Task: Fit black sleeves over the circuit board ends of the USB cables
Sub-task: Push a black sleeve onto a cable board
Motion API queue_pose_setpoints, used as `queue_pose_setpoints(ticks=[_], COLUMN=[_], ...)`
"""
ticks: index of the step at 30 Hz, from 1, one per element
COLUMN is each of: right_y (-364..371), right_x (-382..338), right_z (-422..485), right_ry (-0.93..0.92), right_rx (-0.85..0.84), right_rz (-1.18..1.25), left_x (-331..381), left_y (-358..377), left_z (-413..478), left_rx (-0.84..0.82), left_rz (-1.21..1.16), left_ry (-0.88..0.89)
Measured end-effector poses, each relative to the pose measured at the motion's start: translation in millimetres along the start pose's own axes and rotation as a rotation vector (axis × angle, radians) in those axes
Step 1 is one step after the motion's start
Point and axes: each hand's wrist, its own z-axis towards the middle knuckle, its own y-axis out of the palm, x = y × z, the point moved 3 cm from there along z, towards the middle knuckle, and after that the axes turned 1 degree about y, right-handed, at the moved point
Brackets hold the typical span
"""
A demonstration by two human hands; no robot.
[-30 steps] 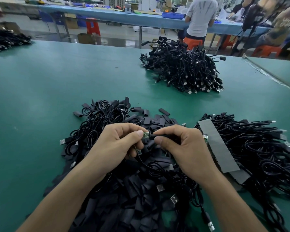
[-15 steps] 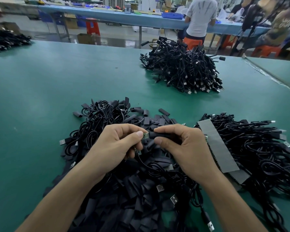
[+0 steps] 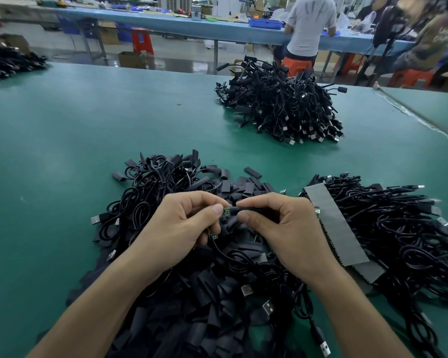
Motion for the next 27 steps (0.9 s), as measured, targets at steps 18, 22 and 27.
queue_pose_setpoints(ticks=[18,22,27], right_y=[-0.5,1.5,4.7], right_x=[-2.1,-3.3,-5.5], right_z=[-0.3,-1.9,-2.7], right_ry=[0.020,0.006,-0.049], right_rx=[-0.068,-0.118,-0.119], right_rz=[0.035,0.017,0.009], left_x=[-0.6,0.3,4.0], left_y=[-2.0,0.2,3.0], left_z=[0.0,0.1,-1.3], left_rx=[-0.047,-0.070,-0.129], left_rz=[-0.022,-0.052,-0.097], left_ry=[-0.029,-0.020,-0.016])
